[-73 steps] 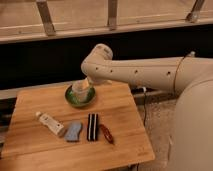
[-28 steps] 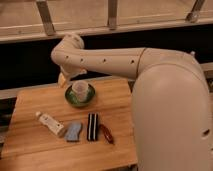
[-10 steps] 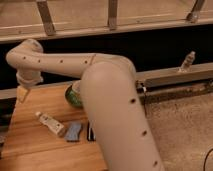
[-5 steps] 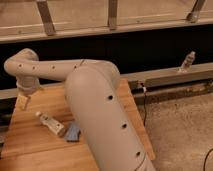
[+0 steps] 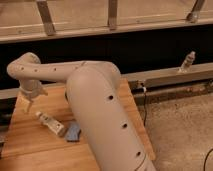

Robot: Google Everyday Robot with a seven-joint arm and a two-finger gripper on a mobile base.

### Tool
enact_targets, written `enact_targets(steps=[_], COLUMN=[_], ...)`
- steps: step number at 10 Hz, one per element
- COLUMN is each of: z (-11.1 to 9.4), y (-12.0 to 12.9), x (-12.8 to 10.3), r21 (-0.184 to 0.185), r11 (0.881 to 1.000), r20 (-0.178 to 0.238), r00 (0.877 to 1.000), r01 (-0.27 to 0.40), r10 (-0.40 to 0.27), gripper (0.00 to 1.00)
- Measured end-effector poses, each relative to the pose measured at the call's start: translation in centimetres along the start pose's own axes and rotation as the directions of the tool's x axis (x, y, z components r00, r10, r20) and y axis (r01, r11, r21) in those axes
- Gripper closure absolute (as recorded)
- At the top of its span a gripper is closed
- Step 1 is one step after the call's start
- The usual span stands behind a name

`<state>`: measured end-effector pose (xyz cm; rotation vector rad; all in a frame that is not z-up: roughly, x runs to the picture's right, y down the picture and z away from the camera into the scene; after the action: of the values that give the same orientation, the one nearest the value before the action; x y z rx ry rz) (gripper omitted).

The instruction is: Stand the bottle upright

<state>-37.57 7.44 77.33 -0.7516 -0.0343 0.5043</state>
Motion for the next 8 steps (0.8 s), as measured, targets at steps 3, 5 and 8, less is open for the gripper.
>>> enact_targets(steps=[3,5,8], z=[0.3,2.6,6.2], y=[-0.1,-0.1,-0.9], x=[0.1,0.8,2.1], r21=[0.002,-0.015,-0.047], r11=[1.0,0.999,0.996], r20=[-0.025,-0.096,-0.17], r00=[1.0,0.995,0.983], r01=[-0.007,-0.03,-0.078], r10=[0.007,0.029,0.069], gripper=[0.2,0.2,0.2])
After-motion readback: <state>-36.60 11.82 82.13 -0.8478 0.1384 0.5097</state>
